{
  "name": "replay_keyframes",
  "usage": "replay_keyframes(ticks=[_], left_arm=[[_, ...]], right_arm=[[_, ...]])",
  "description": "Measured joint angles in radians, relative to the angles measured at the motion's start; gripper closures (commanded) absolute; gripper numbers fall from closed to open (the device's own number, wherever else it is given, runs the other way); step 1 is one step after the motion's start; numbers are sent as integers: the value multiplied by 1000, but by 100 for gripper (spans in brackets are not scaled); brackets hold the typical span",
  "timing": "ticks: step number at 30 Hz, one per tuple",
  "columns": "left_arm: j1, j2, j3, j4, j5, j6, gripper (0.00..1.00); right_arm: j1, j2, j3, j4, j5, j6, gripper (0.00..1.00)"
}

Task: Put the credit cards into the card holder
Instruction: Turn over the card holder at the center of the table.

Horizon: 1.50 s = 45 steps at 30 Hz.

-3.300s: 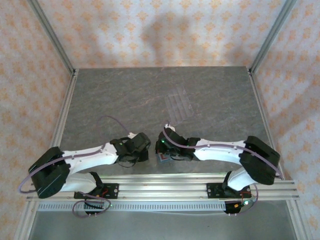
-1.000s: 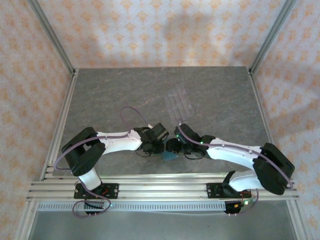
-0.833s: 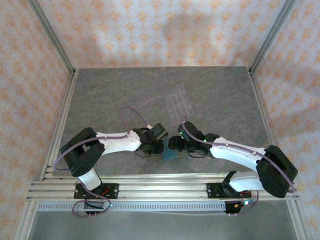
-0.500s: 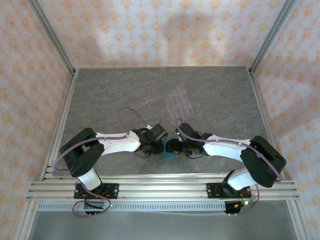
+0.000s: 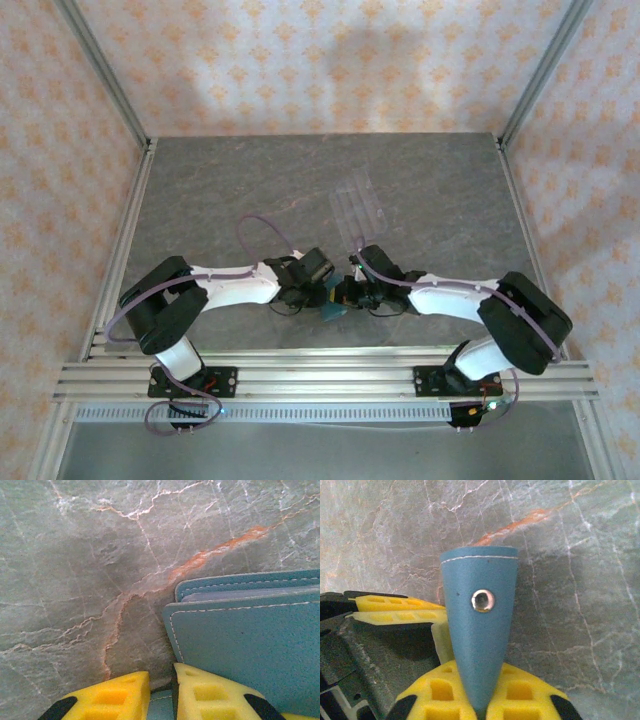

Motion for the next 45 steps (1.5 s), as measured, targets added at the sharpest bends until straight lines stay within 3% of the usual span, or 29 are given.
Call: replay_keyframes(ticks=[3, 7, 11, 16, 20, 22, 27, 31, 36, 39, 45], left_arm=[[0, -23, -15, -2, -10, 2, 68], [17, -152, -73, -90, -58, 13, 46], [78, -322, -144, -169, -95, 18, 37], [131, -478, -201, -269, -136, 6, 32], [157, -575, -217, -343, -163, -10, 29], [166, -614, -219, -379, -172, -24, 29], [178, -649, -219, -429, -187, -35, 28], [183, -660, -219, -454, -188, -35, 27], [190, -667, -218, -462, -180, -28, 28], [191, -650, -208, -458, -153, -11, 30], [122, -470, -92, -402, -106, 55, 34]], right_arm=[[11, -91, 18, -131, 89, -27, 100], [15, -259, 146, -446, 337, -82, 100], [34, -316, 287, -677, 586, -120, 100], [146, -169, 390, -906, 848, -113, 100], [249, 41, 443, -1005, 965, -72, 100], [291, 143, 479, -1036, 1006, -50, 94], [346, 299, 554, -1015, 1020, -38, 68], [353, 330, 563, -917, 945, -64, 52], [350, 297, 545, -770, 800, -112, 41], [315, 158, 455, -673, 682, -135, 39], [77, -146, 298, -615, 577, -165, 50]])
